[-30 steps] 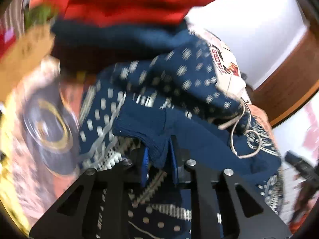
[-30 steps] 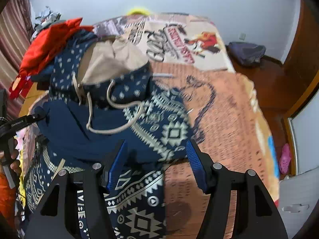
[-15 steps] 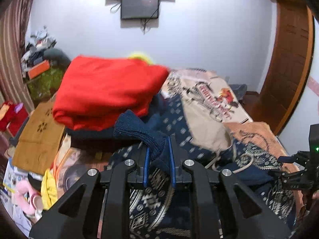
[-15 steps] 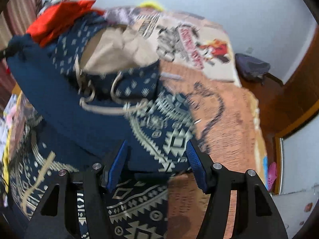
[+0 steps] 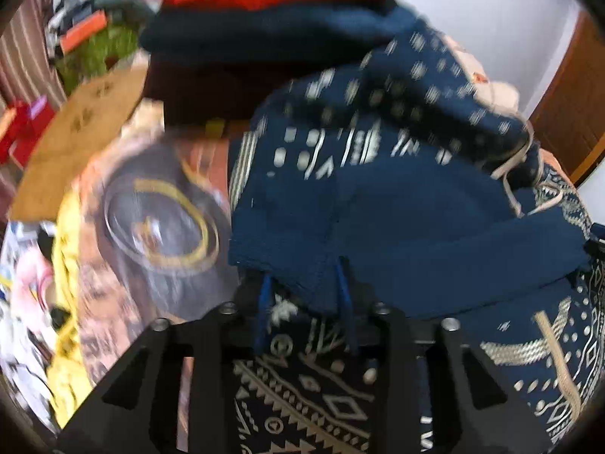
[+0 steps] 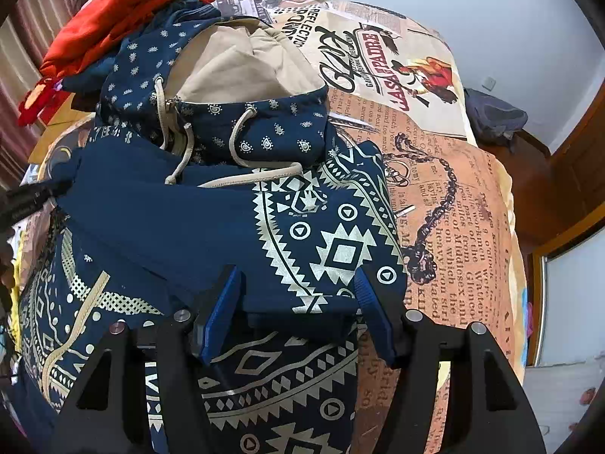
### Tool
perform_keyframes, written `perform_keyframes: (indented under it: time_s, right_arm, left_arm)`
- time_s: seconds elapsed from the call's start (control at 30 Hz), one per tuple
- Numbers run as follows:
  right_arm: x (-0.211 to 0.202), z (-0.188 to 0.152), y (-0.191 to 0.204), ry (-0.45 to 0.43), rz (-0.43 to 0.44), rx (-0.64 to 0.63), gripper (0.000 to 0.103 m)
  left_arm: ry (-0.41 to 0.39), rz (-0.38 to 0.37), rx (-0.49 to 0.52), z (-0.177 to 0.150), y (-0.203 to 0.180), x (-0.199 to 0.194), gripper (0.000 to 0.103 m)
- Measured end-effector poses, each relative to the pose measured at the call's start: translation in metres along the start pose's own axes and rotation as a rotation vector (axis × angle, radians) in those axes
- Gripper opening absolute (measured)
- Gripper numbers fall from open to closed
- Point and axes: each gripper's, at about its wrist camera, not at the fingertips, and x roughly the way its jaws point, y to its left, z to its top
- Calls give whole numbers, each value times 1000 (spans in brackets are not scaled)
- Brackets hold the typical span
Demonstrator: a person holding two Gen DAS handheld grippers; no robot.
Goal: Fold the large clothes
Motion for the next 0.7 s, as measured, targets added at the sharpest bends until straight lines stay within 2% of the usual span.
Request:
perform_keyframes:
  time_s: [0.03, 0.13, 0.23, 0.33, 0.47, 0.7]
  right_arm:
    - [-1, 0, 1, 1, -1, -3, 59]
    - [-3, -1, 1, 3, -1, -9, 59]
    - [-4, 0, -2, 7, 13, -1, 59]
    - [-7, 2, -4, 14, 24, 3, 59]
    - [-15, 8, -6, -3, 27, 0, 59]
    - [-31, 36, -9, -78, 58, 17, 59]
  left_arm:
    - [20, -2, -8, -4, 3, 4, 51]
    - [32, -32, -31, -10, 12, 4, 59]
    - [47, -85, -39, -8, 21, -1, 59]
    - [49, -93, 7, 1, 22, -13, 59]
    - [9, -42, 72, 17, 17, -38, 59]
    - [-129, -66, 104, 60, -5, -83, 59]
